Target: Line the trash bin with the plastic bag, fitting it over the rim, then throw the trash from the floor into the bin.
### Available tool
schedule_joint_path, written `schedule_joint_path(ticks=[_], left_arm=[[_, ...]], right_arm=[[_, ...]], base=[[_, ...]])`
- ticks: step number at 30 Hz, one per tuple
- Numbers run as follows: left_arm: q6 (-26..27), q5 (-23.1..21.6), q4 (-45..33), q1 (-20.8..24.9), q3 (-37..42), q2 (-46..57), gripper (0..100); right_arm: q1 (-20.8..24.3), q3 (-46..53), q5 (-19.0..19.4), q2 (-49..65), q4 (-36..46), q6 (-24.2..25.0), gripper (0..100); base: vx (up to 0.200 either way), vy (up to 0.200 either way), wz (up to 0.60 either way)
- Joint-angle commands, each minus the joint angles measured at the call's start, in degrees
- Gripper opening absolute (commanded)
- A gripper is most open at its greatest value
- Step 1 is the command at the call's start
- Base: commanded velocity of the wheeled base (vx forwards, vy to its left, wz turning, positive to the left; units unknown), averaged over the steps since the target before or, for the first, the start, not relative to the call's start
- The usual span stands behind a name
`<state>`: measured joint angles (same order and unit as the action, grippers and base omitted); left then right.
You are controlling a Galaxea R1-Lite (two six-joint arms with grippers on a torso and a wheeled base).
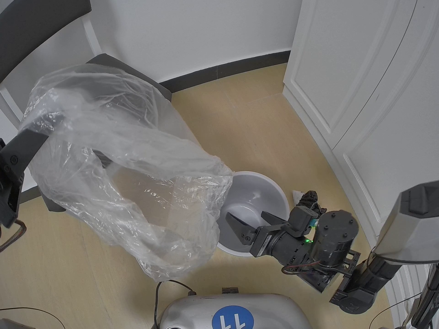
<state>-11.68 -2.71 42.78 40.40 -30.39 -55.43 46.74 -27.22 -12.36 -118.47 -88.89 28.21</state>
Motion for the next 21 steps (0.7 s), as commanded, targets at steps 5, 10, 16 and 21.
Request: schedule_joint_path(ticks=[5,10,16,21], left_arm=[[0.1,-0.1,0.0,1.2,0.3,-0.2,0],[0.0,-0.1,0.0,1.2,0.5,-0.3,0],[0.1,-0.3,0.0,1.5,1.0,-0.4,0],[0.1,-0.5,0.0,1.6,1.0,-0.3,0]], right_arm=[[-0.1,-2.5,-1.1,-2.8,-1.1,2.6,100],[-0.2,-2.5,-1.0,-1.5,-1.1,2.6,100],[-0.2,-2.1,-0.9,-0.4,-1.1,2.5,100],[0.5,-1.5,-0.9,1.5,-1.1,2.5,100]], base=[[0.000,0.000,0.00],[0.000,0.000,0.00],[0.000,0.000,0.00],[0.000,0.000,0.00]])
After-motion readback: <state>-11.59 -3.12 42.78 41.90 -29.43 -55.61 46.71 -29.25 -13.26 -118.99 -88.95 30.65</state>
